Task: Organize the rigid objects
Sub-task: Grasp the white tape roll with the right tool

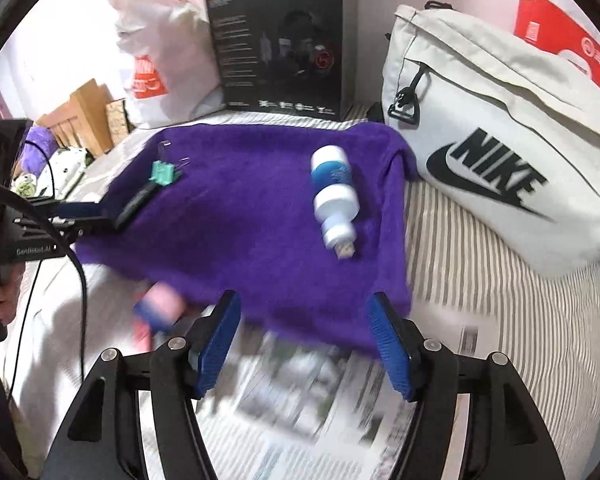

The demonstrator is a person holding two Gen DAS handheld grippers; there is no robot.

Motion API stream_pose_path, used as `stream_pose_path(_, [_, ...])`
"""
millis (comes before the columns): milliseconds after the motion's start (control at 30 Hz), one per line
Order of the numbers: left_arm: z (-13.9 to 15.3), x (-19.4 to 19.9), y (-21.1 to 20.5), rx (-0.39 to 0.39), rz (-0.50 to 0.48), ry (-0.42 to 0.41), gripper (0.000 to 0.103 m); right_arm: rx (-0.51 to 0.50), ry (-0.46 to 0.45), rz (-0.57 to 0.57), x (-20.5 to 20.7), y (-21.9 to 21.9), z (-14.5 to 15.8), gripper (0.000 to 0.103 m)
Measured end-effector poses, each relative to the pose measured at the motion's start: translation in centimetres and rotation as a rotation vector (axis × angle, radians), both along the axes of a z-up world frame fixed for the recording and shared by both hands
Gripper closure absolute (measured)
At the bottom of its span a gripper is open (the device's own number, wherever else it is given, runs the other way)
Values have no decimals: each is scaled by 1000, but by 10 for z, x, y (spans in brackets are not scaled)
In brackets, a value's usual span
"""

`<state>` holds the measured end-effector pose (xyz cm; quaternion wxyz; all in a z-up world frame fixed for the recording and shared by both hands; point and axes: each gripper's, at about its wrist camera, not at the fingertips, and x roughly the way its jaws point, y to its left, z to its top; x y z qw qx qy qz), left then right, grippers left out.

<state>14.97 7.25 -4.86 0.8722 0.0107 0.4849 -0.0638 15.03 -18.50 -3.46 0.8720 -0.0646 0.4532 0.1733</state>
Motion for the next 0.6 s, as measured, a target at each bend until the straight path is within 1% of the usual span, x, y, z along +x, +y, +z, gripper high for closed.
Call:
stream_pose_path(67, [7,-16,0,-19,-4,-19,49,8,3,8,-15,5,-2,37])
stream_pose_path(133, [10,-27,1,-40,-8,-29,49,8,20,16,-21,13,-8,37])
stream_pose_path(200, [11,-37,0,-58,-10,-30,48,16,41,24,-22,21,-16,40])
stream_pose_path(267, [9,-46,1,-62,-11,-23,48,41,54,25,-19,26,-22,46])
stream_pose_path(367, [3,-55,1,-61,-9,-6,48,38,70,16,-13,31,-28,55])
stream_pose_path(600, [-13,-58,5,-81,4,31,48,29,77,11,-5,37,-37,56])
